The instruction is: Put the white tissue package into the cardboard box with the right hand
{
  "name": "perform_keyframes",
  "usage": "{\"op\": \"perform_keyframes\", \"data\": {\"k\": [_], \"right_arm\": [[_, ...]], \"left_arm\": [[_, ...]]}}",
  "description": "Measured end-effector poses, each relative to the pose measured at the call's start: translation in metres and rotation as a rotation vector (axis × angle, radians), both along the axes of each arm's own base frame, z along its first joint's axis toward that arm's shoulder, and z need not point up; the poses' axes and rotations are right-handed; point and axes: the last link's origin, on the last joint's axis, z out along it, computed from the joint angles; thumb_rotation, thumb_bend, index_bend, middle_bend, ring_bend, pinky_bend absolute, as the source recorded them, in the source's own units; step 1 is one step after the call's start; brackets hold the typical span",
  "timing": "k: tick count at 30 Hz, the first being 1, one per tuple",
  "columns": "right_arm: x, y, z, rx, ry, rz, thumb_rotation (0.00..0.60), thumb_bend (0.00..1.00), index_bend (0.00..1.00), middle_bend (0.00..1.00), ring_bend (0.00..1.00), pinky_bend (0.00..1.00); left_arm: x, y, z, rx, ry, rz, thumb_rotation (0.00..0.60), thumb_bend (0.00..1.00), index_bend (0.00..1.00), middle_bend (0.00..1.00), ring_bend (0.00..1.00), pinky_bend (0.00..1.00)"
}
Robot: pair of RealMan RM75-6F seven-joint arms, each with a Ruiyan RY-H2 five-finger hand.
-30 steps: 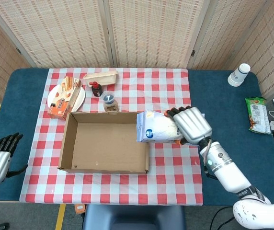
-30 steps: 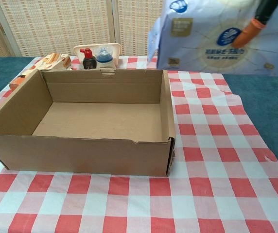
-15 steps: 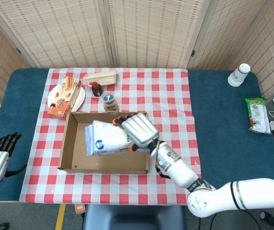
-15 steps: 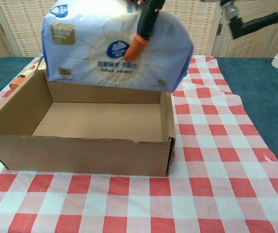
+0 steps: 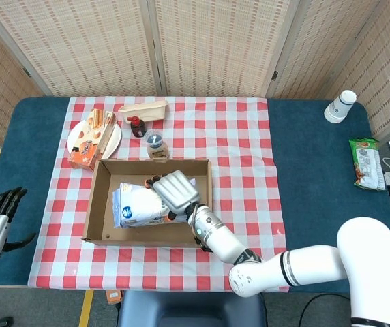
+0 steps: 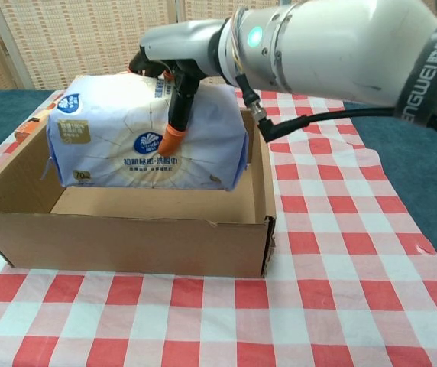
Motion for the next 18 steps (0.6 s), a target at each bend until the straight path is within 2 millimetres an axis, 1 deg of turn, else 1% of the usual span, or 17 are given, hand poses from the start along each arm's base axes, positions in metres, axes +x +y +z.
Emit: {"op": "perform_keyframes", "data": {"k": [1, 3, 4, 5, 6, 7, 8, 10, 18], "right_arm": [[0.0005, 0.0002, -0.0009, 0.007, -0.005, -0.004, 0.600, 0.01, 0.38, 0.38, 0.30, 0.44], [0.0015, 0.0003, -0.0028, 0.028, -0.017, -0.014, 0.600, 0.00, 0.30, 0.32, 0.18, 0.24], [0.0018, 0.0002, -0.0036, 0.037, -0.020, -0.019, 0.600, 0.00, 0.22, 0.25, 0.10, 0.12], [0.0020, 0.0001, -0.0045, 0.047, -0.022, -0.024, 0.600, 0.00, 0.15, 0.17, 0.04, 0.03], [0.0024, -0.0002, -0.0047, 0.053, -0.026, -0.028, 0.600, 0.00, 0.10, 0.12, 0.01, 0.01], [0.0029, -0.0008, -0.0046, 0.055, -0.031, -0.031, 0.600, 0.00, 0.04, 0.06, 0.00, 0.00], [0.0034, -0.0016, -0.0042, 0.052, -0.035, -0.031, 0.600, 0.00, 0.01, 0.02, 0.00, 0.00], [0.0043, -0.0028, -0.0033, 0.037, -0.044, -0.025, 0.600, 0.00, 0.00, 0.00, 0.00, 0.00], [0.0000, -0.0067, 0.0012, -0.013, -0.063, -0.018, 0.600, 0.00, 0.00, 0.00, 0.00, 0.00]], "left_arm": [[-0.0005, 0.0003, 0.0002, -0.002, -0.001, 0.002, 0.600, 0.20, 0.00, 0.00, 0.00, 0.07], [-0.0015, 0.0009, 0.0008, -0.003, -0.004, 0.005, 0.600, 0.20, 0.00, 0.00, 0.00, 0.07], [-0.0017, 0.0011, 0.0012, -0.003, -0.006, 0.006, 0.600, 0.20, 0.00, 0.00, 0.00, 0.07], [-0.0018, 0.0011, 0.0017, -0.001, -0.008, 0.006, 0.600, 0.20, 0.00, 0.00, 0.00, 0.07], [-0.0018, 0.0011, 0.0021, 0.001, -0.010, 0.005, 0.600, 0.20, 0.00, 0.00, 0.00, 0.07], [-0.0020, 0.0011, 0.0024, 0.003, -0.011, 0.005, 0.600, 0.20, 0.00, 0.00, 0.00, 0.07], [-0.0023, 0.0011, 0.0026, 0.003, -0.013, 0.006, 0.600, 0.20, 0.00, 0.00, 0.00, 0.07], [-0.0030, 0.0011, 0.0028, 0.002, -0.013, 0.009, 0.600, 0.20, 0.00, 0.00, 0.00, 0.07], [-0.0035, 0.0007, 0.0023, 0.003, -0.009, 0.009, 0.600, 0.20, 0.00, 0.00, 0.00, 0.07]]}}
